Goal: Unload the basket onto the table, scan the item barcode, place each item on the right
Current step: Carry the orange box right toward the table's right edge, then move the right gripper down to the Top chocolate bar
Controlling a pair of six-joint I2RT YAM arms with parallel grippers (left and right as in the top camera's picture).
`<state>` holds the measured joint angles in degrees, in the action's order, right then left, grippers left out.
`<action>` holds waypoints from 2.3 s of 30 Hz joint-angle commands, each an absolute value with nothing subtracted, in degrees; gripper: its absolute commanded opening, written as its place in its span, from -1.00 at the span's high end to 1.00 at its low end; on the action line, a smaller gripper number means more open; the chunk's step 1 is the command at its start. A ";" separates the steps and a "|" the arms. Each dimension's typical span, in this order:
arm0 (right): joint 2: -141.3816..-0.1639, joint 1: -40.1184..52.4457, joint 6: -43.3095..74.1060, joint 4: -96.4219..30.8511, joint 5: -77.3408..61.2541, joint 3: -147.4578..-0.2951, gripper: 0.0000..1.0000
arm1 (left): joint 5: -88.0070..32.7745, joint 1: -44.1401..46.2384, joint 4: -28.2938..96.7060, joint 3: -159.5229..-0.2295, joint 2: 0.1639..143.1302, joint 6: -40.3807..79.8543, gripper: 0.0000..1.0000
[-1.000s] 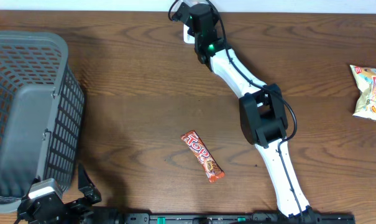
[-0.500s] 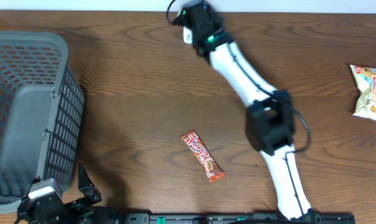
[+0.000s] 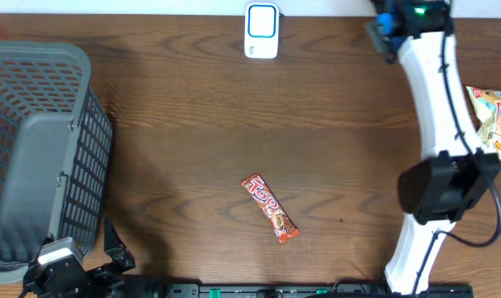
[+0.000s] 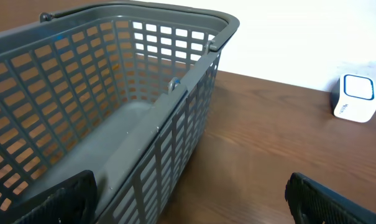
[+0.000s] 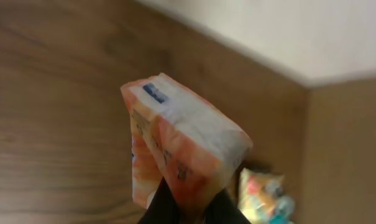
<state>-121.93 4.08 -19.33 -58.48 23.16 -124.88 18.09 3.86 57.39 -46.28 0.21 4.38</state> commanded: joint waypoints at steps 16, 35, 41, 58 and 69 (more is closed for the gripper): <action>-123.26 -15.31 -11.51 -42.06 28.45 -104.84 -0.68 | 19.53 3.66 62.96 -42.11 0.19 8.43 -0.96; -97.08 0.27 6.85 -48.66 -5.56 -106.04 -0.99 | 19.53 3.66 62.96 -42.11 0.19 8.40 -0.96; -90.76 8.84 7.07 -51.68 -4.97 -106.04 -0.98 | 19.53 3.66 62.96 -42.11 0.21 8.40 -0.96; -96.12 29.85 8.97 -63.02 4.36 -93.93 -0.99 | 19.53 3.66 62.96 -42.11 0.19 8.40 -0.96; -100.01 36.67 8.97 -52.93 4.38 -76.99 -0.32 | 19.53 3.66 62.96 -42.11 0.21 8.43 -0.96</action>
